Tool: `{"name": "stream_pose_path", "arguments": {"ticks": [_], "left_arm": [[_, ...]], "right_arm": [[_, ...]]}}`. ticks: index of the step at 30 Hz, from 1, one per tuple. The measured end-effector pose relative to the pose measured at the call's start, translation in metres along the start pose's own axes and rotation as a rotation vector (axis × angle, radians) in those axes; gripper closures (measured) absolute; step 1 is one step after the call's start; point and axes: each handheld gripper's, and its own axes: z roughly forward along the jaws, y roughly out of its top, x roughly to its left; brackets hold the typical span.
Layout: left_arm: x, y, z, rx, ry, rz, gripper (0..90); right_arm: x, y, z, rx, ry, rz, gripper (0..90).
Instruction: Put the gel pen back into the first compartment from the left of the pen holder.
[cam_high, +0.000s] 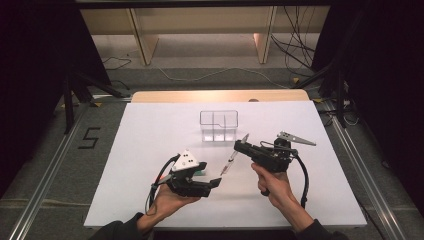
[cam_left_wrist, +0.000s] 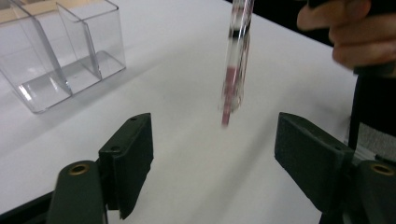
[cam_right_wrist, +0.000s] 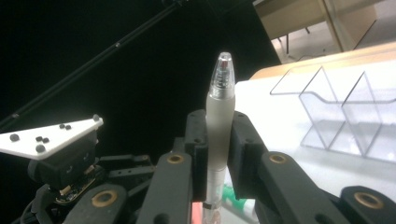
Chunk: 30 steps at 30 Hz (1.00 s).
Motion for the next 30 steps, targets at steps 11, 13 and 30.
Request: {"name": "stream_pose_path", "arguments": {"ticks": [11, 13, 30], "left_arm": [[0.015, -0.012, -0.01, 0.04, 0.037, 0.008, 25.5], [0.017, -0.014, -0.012, 0.045, 0.042, 0.012, 25.3], [0.025, -0.022, -0.019, 0.103, 0.075, 0.011, 23.9]], "right_arm": [[0.005, 0.023, 0.016, -0.001, -0.075, -0.166, 80.1], [0.005, 0.028, 0.02, 0.002, -0.093, -0.189, 80.1], [0.0, 0.07, 0.062, -0.003, -0.187, -0.299, 80.1]]}}
